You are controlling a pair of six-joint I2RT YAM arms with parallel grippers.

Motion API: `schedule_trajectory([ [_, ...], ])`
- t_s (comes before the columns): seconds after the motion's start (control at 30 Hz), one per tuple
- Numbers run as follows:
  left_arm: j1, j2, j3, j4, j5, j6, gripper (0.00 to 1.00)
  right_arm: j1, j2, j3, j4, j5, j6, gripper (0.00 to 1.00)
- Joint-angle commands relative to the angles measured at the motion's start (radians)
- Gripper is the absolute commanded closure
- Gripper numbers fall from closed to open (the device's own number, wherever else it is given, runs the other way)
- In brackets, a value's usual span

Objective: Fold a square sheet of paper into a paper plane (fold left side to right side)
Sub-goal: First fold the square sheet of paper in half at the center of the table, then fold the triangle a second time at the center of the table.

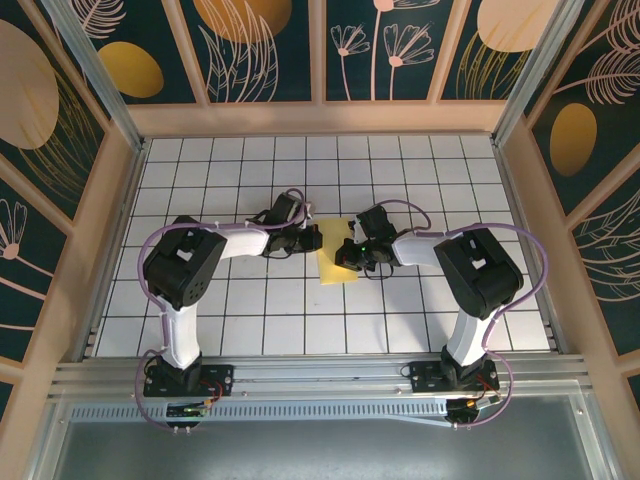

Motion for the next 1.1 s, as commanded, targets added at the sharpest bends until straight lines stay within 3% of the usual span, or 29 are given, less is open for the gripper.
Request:
schedule_trajectory([
  [0.0,0.004,0.029,0.025,-0.042,-0.013,-0.005,0.94,0.016,-0.002,0.009,-0.066,0.031,0.009,0.99],
  [0.3,0.005,0.048,0.029,-0.079,-0.029,0.015,0.95,-0.012,-0.111,0.045,-0.099,-0.008,-0.006,0.82],
  [0.33,0.004,0.048,0.027,-0.078,-0.027,0.016,0.95,-0.049,-0.128,0.039,-0.114,-0.013,-0.018,0.79],
  [0.67,0.004,0.046,0.028,-0.076,-0.026,0.028,0.96,-0.160,-0.213,-0.110,-0.153,-0.146,-0.046,0.65],
  [1.07,0.004,0.041,0.031,-0.078,-0.026,0.033,0.96,-0.154,-0.174,-0.173,-0.078,-0.193,-0.006,0.64],
])
